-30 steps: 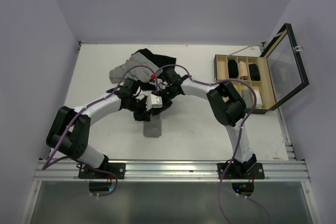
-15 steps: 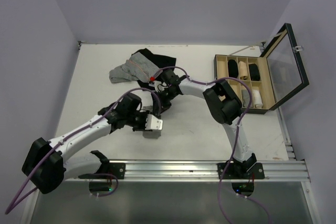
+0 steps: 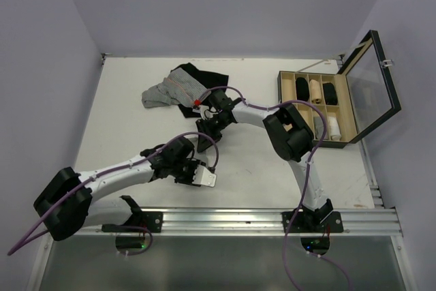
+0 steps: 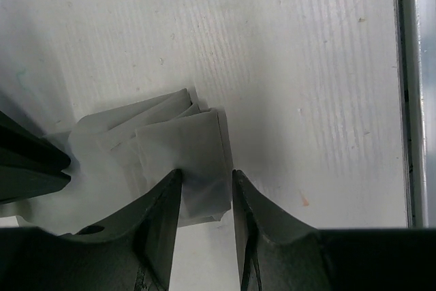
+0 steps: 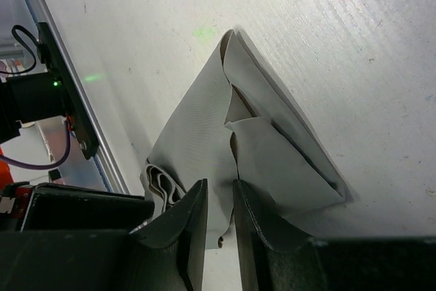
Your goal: Roll the underwear
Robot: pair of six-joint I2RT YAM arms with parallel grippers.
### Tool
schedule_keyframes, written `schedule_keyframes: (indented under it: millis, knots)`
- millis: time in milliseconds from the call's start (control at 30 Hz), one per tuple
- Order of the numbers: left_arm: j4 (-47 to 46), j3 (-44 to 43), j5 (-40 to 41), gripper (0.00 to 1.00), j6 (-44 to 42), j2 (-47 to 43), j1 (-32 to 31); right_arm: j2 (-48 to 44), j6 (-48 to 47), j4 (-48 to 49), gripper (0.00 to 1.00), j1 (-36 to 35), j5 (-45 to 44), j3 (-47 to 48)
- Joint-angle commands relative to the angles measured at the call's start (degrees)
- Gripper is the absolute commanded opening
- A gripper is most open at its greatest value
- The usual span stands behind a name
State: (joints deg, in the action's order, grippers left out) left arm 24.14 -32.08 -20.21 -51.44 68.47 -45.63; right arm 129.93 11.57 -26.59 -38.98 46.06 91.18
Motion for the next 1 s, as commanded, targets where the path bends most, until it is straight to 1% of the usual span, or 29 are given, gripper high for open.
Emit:
schedule_keyframes:
  millis: [0,167,267,300,333,367,400,467,500,533,567,600,633,667,700,767,800,867,900,933,967]
  knots:
    - [-4.5,-0.4,1.0,0.4,1.1,2.8,-0.3,2.4,-3.0,-2.1,0.27,-0.4,-3.3,-0.5]
    - [-4.7,-1.3,0.6,0.38,1.2,7.4,-0.3,2.3,-3.6,-2.5,0.27,-0.4,-3.0,-0.5]
    - [-2.4,-3.3,-0.8,0.33,1.3,10.5,-0.2,1.7,-4.3,-2.6,0.26,-0.4,-2.4,-0.9]
    - [-0.5,-3.9,-1.4,0.3,1.3,11.7,-0.1,1.2,-4.6,-2.6,0.26,-0.4,-2.2,-1.1]
    - [0.6,-5.2,-3.0,0.24,1.3,12.3,0.0,0.7,-4.6,-2.5,0.26,-0.4,-1.9,-1.2]
    - [3.0,-5.8,-3.8,0.21,1.3,12.8,0.4,-1.2,-4.9,-1.8,0.27,-0.1,-1.5,-1.5]
    - [4.3,-7.1,-4.7,0.13,1.5,13.8,0.6,-2.3,-4.9,-1.0,0.27,0.2,-1.2,-1.9]
    - [6.6,-8.2,-7.3,0.08,1.6,14.9,1.7,-5.4,-4.7,2.2,0.3,1.2,-0.9,-3.3]
    - [9.0,-8.8,-8.4,0.06,1.5,16.2,2.1,-8.5,-4.0,3.5,0.31,2.7,-0.8,-4.0]
    - [10.0,-9.8,-9.6,0.02,1.5,16.7,2.8,-10.5,-3.8,4.9,0.32,3.6,-0.9,-4.6]
    - [12.0,-10.4,-11.9,0.0,1.4,17.3,4.6,-12.2,-3.3,7.5,0.34,4.7,-0.8,-6.0]
    - [13.0,-11.0,-13.1,0.0,1.1,18.7,5.5,-13.9,-3.2,8.4,0.35,7.2,-0.5,-6.5]
    - [14.2,-12.4,-15.3,0.0,0.8,19.6,6.6,-17.3,-3.2,9.1,0.36,8.4,-0.4,-7.1]
    - [15.1,-13.4,-16.3,0.0,0.5,20.6,8.6,-18.8,-3.7,9.8,0.37,9.7,-0.5,-8.3]
    - [17.4,-14.4,-17.3,0.0,0.1,22.7,9.6,-20.5,-5.2,9.6,0.37,11.8,-0.5,-9.0]
    - [20.1,-18.2,-20.5,0.0,-0.5,25.5,12.1,-25.4,-8.0,8.1,0.38,13.7,-1.1,-11.6]
    - [22.4,-19.3,-21.4,0.0,-0.5,28.3,12.6,-27.0,-13.1,6.9,0.38,14.5,-1.8,-12.7]
    - [25.7,-22.8,-24.1,0.0,-0.5,31.3,13.5,-32.4,-17.4,4.2,0.38,15.0,-2.7,-16.5]
    - [26.9,-24.1,-25.1,0.0,-0.9,34.6,13.6,-34.3,-21.3,3.5,0.38,15.0,-2.9,-18.2]
    - [27.9,-26.3,-27.1,0.0,-1.0,36.3,14.2,-37.6,-23.1,1.6,0.38,14.9,-2.8,-20.8]
    - [30.2,-27.4,-28.2,0.0,-1.4,38.0,14.7,-38.8,-24.6,0.4,0.38,15.0,-2.7,-21.7]
